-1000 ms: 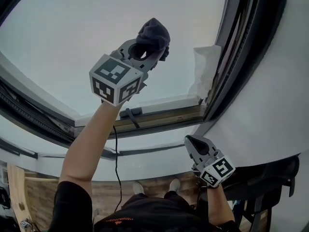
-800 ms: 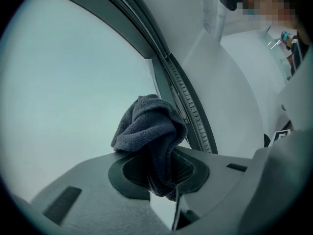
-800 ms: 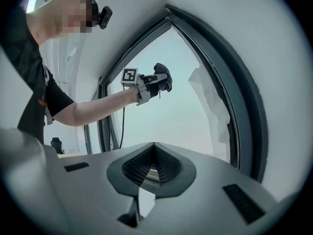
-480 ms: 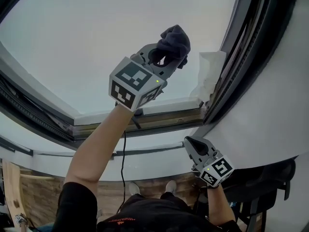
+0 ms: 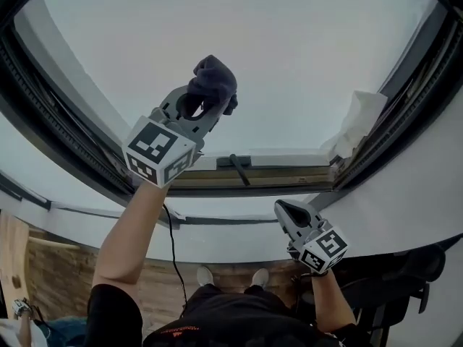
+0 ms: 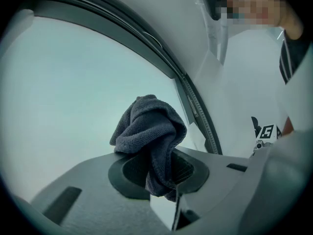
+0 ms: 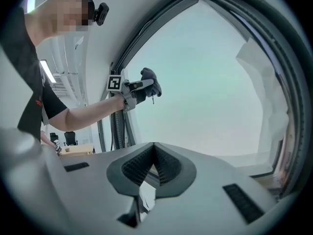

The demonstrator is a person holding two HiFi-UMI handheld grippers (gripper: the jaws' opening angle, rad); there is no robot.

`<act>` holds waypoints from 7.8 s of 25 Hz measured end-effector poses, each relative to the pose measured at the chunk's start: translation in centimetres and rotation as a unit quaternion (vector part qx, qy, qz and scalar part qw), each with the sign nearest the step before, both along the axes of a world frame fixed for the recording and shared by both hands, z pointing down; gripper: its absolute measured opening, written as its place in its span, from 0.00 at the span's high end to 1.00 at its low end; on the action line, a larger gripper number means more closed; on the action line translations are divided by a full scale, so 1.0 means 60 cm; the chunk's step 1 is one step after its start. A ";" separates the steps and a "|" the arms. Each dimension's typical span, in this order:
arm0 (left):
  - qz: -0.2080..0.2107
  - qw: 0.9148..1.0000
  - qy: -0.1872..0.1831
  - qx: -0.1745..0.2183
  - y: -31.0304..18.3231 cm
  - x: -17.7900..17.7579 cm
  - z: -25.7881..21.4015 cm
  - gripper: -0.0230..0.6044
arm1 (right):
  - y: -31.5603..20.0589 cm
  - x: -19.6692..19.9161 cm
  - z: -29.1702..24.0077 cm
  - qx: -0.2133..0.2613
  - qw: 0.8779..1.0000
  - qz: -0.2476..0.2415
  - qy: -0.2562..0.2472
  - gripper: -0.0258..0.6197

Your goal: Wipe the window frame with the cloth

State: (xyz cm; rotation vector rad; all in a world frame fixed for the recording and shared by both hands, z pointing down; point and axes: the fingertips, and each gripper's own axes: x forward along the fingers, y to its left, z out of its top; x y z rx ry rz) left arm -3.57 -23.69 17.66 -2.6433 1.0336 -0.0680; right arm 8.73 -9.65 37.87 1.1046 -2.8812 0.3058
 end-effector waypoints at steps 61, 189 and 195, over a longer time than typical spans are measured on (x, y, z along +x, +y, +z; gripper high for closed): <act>0.031 0.998 0.002 -0.059 -0.064 0.139 0.148 0.82 | -0.008 0.123 0.023 -0.010 0.998 0.056 -0.021 0.96; 0.180 0.969 -0.064 -0.160 -0.029 0.467 0.429 0.82 | 0.016 0.295 0.064 -0.035 0.987 0.158 -0.019 0.96; 0.167 0.972 -0.036 -0.162 -0.025 0.385 0.418 0.82 | 0.004 0.243 0.058 -0.031 0.990 0.134 -0.007 0.96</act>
